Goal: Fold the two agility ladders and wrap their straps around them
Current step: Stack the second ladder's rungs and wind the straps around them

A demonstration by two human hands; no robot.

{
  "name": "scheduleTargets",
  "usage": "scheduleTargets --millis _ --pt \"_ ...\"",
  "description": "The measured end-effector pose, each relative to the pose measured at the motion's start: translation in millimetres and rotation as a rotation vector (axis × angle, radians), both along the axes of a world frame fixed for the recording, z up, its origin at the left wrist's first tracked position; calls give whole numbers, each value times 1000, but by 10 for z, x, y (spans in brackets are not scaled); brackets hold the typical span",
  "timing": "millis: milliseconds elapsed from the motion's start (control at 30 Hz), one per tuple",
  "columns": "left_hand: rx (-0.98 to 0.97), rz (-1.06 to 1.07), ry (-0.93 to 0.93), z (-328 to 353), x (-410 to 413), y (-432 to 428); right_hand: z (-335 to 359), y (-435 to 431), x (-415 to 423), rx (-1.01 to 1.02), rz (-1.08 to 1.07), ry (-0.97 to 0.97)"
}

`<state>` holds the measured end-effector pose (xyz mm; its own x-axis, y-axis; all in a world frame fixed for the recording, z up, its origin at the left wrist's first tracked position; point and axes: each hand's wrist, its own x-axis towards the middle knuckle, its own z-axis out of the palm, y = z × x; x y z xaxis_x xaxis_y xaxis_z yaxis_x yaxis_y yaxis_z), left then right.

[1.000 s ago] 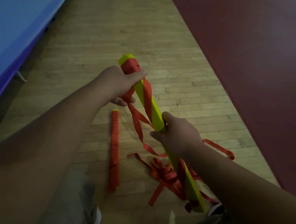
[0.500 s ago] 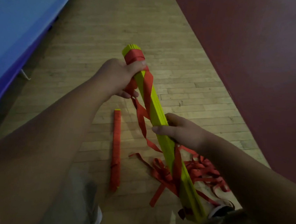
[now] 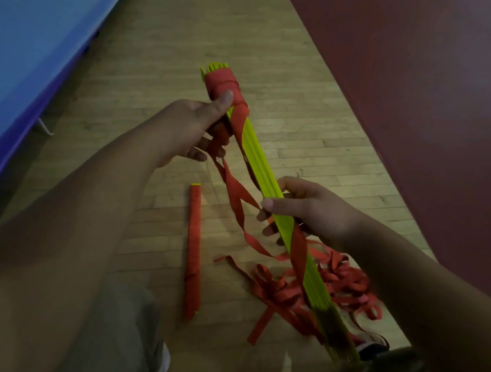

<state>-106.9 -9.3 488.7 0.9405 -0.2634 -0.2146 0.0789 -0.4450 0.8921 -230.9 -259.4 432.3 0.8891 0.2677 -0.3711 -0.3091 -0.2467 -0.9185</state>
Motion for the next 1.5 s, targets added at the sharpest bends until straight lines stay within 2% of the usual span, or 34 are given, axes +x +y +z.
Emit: scheduleTargets --millis 200,333,467,600,867,1033,1267,1500 --pt "77 18 -179 510 19 -124 484 3 -32 -56 -145 -134" --pt "125 -37 -298 1209 31 -205 958 28 -20 -100 -207 -249" --pt "215 -5 -426 2071 -71 -268 1652 47 -20 -95 -245 -371" --pt "151 9 -526 2954 -347 -232 2436 53 -97 -96 -239 -508" --pt "149 96 -801 4648 -1013 -130 3929 266 -411 -116 -270 -785" --pt "75 167 -933 5453 -1478 6 4685 502 -627 -95 -275 -913" --pt "-25 179 -991 5966 -1937 246 5215 772 -856 -107 -286 -1025" --pt "-92 159 -827 5587 -1881 328 4886 867 -797 -167 -323 -982"
